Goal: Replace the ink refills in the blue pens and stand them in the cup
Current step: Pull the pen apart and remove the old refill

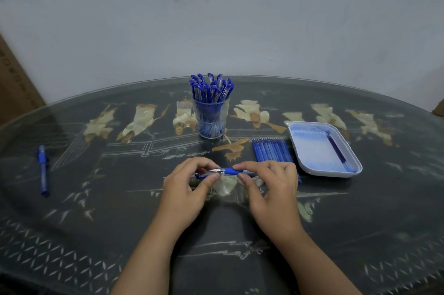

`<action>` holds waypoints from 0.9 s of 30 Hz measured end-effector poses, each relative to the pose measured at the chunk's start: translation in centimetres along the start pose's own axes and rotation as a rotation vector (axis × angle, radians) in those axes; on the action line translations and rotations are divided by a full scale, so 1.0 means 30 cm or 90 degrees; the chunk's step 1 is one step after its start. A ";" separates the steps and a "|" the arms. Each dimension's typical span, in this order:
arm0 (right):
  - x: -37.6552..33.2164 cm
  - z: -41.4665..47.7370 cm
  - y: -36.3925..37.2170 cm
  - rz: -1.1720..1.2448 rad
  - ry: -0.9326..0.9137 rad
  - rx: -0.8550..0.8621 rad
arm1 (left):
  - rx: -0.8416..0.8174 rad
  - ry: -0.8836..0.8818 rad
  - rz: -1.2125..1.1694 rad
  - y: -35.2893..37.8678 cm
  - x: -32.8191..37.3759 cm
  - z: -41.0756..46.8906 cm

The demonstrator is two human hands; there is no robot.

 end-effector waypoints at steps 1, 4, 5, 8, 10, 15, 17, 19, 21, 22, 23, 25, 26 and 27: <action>-0.001 0.000 0.001 -0.002 -0.001 -0.003 | 0.005 0.000 0.006 -0.002 0.001 0.001; -0.002 0.001 0.003 -0.003 0.002 -0.004 | 0.002 -0.021 -0.018 -0.005 0.011 -0.001; -0.001 0.001 0.004 -0.003 0.002 -0.004 | -0.004 -0.034 -0.041 -0.006 0.015 -0.002; 0.000 0.000 0.003 -0.005 -0.002 -0.005 | -0.003 -0.043 -0.063 -0.013 0.021 -0.004; -0.001 -0.001 0.003 -0.009 -0.008 -0.004 | 0.007 -0.063 -0.060 -0.014 0.018 -0.002; 0.002 -0.001 0.006 -0.010 -0.005 -0.007 | -0.008 -0.106 -0.119 -0.016 0.023 -0.005; 0.003 -0.001 0.006 -0.009 -0.005 -0.007 | -0.007 -0.112 -0.138 -0.023 0.025 -0.003; 0.002 -0.001 0.006 -0.009 -0.007 -0.007 | 0.012 -0.135 -0.129 -0.023 0.020 -0.003; 0.001 0.000 0.007 -0.010 -0.009 -0.008 | 0.020 -0.148 -0.116 -0.017 0.018 -0.004; 0.001 0.000 0.007 -0.011 -0.008 -0.007 | 0.021 -0.148 -0.114 -0.014 0.015 -0.003; 0.002 0.000 0.006 -0.011 -0.006 -0.006 | 0.021 -0.150 -0.121 -0.015 0.022 -0.002; 0.003 -0.001 0.005 -0.013 -0.006 -0.005 | 0.000 -0.143 -0.152 -0.018 0.031 -0.004; 0.004 -0.001 0.005 -0.015 -0.007 -0.005 | -0.009 -0.134 -0.170 -0.021 0.028 -0.004; 0.004 -0.002 0.005 -0.016 -0.008 -0.007 | -0.010 -0.132 -0.171 -0.025 0.030 -0.003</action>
Point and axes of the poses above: each hand's wrist, its own z-axis towards the middle knuckle, its own y-axis out of the palm, x = y × z, the point moved 2 cm from there along z, towards the middle knuckle, and after that the axes turned 2 degrees about y, right-handed, at the moved point
